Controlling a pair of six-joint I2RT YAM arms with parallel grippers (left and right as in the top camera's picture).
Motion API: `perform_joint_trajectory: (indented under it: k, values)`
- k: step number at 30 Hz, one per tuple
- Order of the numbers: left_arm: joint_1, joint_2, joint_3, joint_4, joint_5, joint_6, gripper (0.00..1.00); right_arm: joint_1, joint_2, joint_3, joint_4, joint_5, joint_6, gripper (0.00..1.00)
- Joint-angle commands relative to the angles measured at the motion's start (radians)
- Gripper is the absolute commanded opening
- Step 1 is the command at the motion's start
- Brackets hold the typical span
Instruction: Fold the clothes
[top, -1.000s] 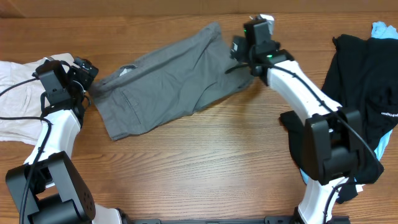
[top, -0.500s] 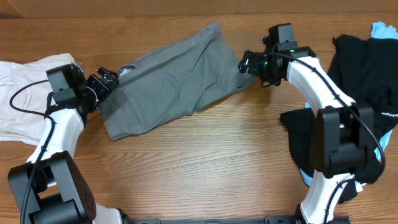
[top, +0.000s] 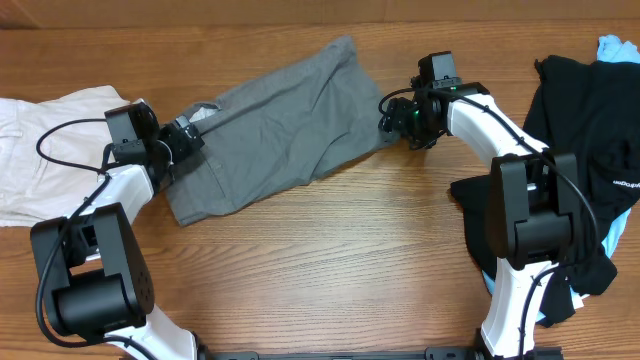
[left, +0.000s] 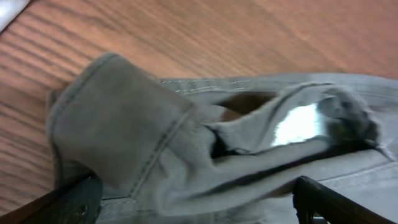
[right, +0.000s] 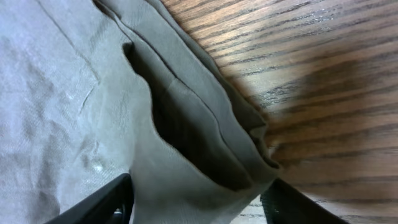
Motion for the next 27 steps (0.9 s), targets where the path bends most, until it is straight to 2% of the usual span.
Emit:
perform_joint_trajectory:
  k: [1, 2, 3, 4, 5, 7, 10, 16, 21, 27]
  values:
    - [-0.002, 0.016, 0.013, -0.009, -0.129, -0.004, 1.00, 0.003, 0.005, 0.007, 0.017, -0.018, -0.014, 0.51]
    - [-0.002, 0.016, 0.013, -0.017, -0.151, -0.017, 1.00, 0.003, 0.005, 0.007, 0.020, -0.018, -0.014, 0.44]
    - [-0.002, 0.016, 0.013, -0.022, -0.162, -0.027, 1.00, 0.003, 0.005, 0.007, 0.022, -0.018, -0.014, 0.31]
    - [-0.002, 0.016, 0.013, -0.023, -0.165, -0.034, 1.00, 0.003, 0.005, 0.007, 0.021, -0.017, -0.014, 0.13]
    - [-0.002, 0.016, 0.013, -0.021, -0.165, -0.048, 1.00, 0.003, 0.005, 0.007, 0.016, -0.017, -0.014, 0.04]
    - [-0.002, 0.016, 0.013, -0.017, -0.165, -0.068, 1.00, 0.002, 0.005, 0.007, -0.010, -0.005, 0.013, 0.04]
    - [-0.002, 0.016, 0.013, -0.016, -0.160, -0.072, 1.00, 0.000, 0.005, 0.007, -0.162, 0.156, 0.192, 0.04]
    - [-0.002, 0.016, 0.013, -0.014, -0.134, -0.073, 1.00, 0.002, 0.005, 0.007, -0.403, 0.318, 0.372, 0.04]
    - [-0.002, 0.016, 0.013, 0.003, -0.097, -0.073, 1.00, 0.002, 0.005, 0.007, -0.480, 0.327, 0.378, 0.04]
    - [-0.002, -0.004, 0.045, 0.026, 0.069, -0.005, 1.00, 0.008, 0.002, 0.007, -0.499, 0.328, 0.377, 0.04]
